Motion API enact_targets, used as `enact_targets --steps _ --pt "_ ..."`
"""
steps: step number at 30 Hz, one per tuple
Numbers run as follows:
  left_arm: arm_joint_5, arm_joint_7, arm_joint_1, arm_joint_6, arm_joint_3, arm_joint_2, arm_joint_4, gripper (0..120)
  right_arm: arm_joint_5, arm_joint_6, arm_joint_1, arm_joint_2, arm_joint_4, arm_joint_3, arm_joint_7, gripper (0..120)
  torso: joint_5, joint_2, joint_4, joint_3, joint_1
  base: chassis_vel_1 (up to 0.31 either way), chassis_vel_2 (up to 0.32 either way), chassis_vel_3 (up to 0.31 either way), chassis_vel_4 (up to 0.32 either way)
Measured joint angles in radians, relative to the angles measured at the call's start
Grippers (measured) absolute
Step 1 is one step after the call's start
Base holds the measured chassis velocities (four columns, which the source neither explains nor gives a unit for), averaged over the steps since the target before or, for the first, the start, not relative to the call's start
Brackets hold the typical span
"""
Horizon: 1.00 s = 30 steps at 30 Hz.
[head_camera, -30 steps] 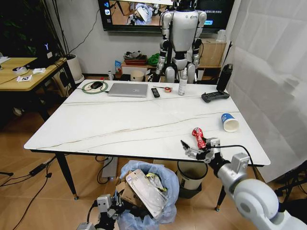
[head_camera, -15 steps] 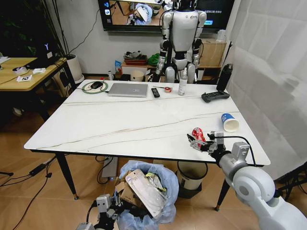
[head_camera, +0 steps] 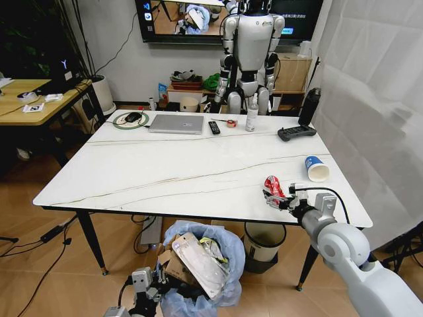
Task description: Pick up the trash bin and place the trash from the table into it.
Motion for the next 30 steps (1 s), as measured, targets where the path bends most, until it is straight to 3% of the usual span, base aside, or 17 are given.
enact_targets --steps 30 --pt "-0.012 -0.001 -0.004 0.002 -0.010 0.000 0.004 0 -0.026 -0.019 0.023 -0.005 -0.100 -0.002 -0.043 100 0.0000 0.000 0.0000 0.000 0.000 0.000 0.000 0.000 0.000"
